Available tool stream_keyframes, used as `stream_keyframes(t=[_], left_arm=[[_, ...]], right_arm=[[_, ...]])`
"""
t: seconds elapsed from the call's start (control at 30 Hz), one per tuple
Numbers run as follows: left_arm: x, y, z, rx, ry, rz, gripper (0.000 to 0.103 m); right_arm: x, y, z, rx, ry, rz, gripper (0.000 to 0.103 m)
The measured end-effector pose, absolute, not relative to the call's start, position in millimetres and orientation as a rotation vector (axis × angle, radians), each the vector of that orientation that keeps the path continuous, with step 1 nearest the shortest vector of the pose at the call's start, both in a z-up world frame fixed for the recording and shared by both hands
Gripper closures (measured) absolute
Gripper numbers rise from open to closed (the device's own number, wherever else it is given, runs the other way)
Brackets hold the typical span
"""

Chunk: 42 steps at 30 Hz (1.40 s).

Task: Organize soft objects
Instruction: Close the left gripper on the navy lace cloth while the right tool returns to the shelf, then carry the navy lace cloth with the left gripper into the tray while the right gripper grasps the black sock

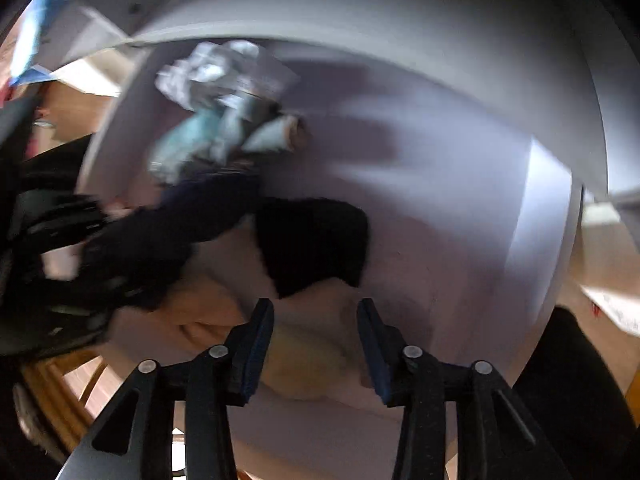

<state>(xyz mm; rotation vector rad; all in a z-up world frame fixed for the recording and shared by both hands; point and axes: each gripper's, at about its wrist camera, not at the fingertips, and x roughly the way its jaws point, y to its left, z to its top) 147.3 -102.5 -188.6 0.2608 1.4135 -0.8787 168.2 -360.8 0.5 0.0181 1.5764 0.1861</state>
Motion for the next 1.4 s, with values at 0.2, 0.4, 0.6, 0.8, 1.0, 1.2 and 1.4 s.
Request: stream_keyframes(t=[0.2,0.4,0.6,0.8,1.0,1.2,1.4], left_arm=[[149.7,-99.9,-167.0,0.298,1.365,-0.928,0.076],[142.8,-86.1,-127.0,0.34,1.259,-1.018,0.076],[133.6,-80.2,-93.5,0.349,1.168,-1.06,0.076],[121.7,-74.0,-63.2,0.35,1.096,-1.093,0.076],[125.9,-65.5,-14.3,0.22,0.999,-1.12,0.076],[146.7,-56.7,38.6,0.051,0.924,-1.107,0.076],[190.6,-44.3,80.9,-0.079,0.847,-0.986,0.076]], right_arm=[[177.8,-373.0,-19.5,0.071,1.599,0.133,0.047],[188.3,-390.1,-27.9,0.249,1.593,0.111,0.038],[203.7,-394.8,-43.7,0.283,1.588,0.085,0.038],[214.1,-391.0,-64.1,0.38,1.609,0.057,0.038],[223.1,-395.4,-90.0,0.481,1.649,0.038,0.037],[226.1,-386.2,-94.4,0.443,1.655,0.058,0.037],[223.5,-383.5,-86.0,0.425,1.648,0.067,0.037]])
